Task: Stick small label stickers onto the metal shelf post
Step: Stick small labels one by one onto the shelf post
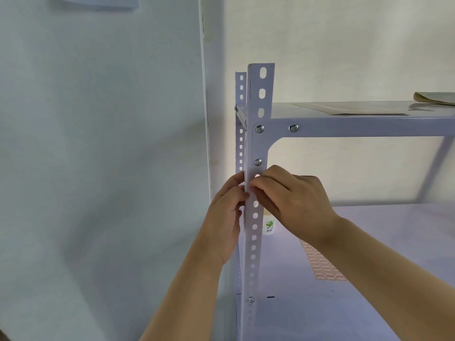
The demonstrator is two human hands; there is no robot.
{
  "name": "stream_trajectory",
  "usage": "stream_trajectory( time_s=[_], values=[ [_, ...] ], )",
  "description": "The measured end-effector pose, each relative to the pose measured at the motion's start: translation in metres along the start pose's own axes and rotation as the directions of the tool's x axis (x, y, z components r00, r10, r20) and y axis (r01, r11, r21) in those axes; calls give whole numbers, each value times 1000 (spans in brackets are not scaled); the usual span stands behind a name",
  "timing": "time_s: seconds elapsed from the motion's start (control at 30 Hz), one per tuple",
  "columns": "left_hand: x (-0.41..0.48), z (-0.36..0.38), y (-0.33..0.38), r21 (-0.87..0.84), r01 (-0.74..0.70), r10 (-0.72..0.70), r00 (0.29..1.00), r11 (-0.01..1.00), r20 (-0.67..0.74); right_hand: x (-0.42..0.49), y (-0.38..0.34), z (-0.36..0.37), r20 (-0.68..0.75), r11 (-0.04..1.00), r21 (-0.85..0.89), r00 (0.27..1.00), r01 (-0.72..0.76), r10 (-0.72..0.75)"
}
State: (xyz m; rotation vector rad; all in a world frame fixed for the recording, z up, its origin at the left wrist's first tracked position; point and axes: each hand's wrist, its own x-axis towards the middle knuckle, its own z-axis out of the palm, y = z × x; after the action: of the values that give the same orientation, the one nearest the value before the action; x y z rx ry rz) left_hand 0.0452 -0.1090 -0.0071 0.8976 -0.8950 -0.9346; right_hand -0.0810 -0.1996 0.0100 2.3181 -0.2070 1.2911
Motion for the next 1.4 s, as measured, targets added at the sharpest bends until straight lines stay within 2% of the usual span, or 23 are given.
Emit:
stream_trajectory(
  time_s=[0.17,0.33,0.6,0.8,0.87,0.97,1.03,1.1,1.2,1.4],
  values=[
    [0,0,0,16,6,-6,1000,1000,-3,6,1,-2,53,979,-168,993,114,-106],
    [-2,0,2,-8,4,-4,1000,1000,5,9,3,-1,146,965,-198,979,171,-143],
    [-2,-1,2,2,5,-5,1000,1000,3,4,8,-5,214,996,6,973,85,-85],
    [-4,-1,3,18,3,-3,1000,1000,12,1,2,-5,171,968,212,980,-133,97],
    [-6,-1,2,69,-20,21,1000,997,-8,-1,-3,-6,149,900,355,966,-253,213],
    [-11,-3,-3,186,-97,122,984,978,-129,-3,-17,-11,180,749,520,910,-410,373],
    [-15,-4,-4,335,-183,261,943,924,-205,-4,-26,-15,245,595,597,829,-537,502],
    [-19,-5,-1,447,-267,384,903,854,-192,-3,-34,-19,330,409,659,732,-631,596],
    [-25,-5,5,520,-377,485,870,767,-84,-1,-41,-25,385,252,706,657,-662,648],
    [-27,2,5,441,-379,461,882,814,-92,-1,-47,-35,444,86,750,596,-655,669]
  ],
)
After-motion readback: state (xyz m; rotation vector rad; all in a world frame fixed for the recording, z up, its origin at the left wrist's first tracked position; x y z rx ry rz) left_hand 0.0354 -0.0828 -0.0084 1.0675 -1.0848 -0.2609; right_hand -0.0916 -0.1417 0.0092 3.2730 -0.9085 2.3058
